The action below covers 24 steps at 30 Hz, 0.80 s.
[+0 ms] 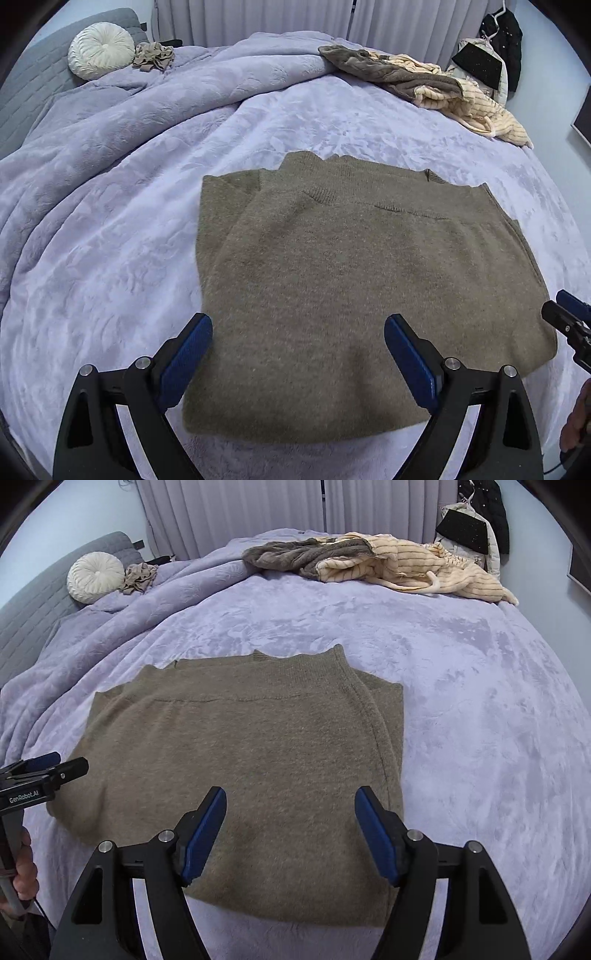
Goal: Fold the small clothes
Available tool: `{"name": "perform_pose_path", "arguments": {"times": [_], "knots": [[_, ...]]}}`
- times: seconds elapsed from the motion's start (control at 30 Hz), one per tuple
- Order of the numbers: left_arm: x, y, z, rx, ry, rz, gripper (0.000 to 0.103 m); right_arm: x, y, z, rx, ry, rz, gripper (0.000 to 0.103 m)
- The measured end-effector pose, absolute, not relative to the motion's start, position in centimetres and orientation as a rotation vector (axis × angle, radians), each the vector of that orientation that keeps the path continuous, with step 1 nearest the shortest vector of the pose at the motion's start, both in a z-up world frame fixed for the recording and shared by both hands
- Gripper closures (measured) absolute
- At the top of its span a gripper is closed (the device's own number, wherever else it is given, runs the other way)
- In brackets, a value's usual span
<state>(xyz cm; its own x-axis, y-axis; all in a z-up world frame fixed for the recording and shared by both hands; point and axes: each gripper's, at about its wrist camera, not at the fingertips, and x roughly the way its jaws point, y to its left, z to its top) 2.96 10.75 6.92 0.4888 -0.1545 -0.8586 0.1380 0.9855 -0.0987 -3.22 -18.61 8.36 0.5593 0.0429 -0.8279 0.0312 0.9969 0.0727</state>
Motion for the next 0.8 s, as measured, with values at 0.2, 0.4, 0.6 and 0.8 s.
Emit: {"name": "perform_pose_path", "arguments": {"times": [0.2, 0.4, 0.6, 0.8], "knots": [[1.8, 14.9, 4.4, -0.115, 1.098, -0.147, 0.008, -5.3, -16.5, 7.9, 0.071, 0.998, 0.031, 0.028], [1.7, 17.5, -0.4, -0.237, 1.171, -0.192, 0.008, -5.2, -13.8, 7.3, 0.022, 1.023, 0.053, 0.028], [1.8, 16.0, -0.7, -0.207, 1.134, -0.239, 0.002, -3.6, -10.4, 6.8, -0.035, 1.048, 0.083, 0.028], [2.7, 16.4, -0.7, -0.263, 1.114, -0.307, 0.002, -0.7, -7.0, 6.6, -0.054, 1.078, 0.125, 0.028]]}}
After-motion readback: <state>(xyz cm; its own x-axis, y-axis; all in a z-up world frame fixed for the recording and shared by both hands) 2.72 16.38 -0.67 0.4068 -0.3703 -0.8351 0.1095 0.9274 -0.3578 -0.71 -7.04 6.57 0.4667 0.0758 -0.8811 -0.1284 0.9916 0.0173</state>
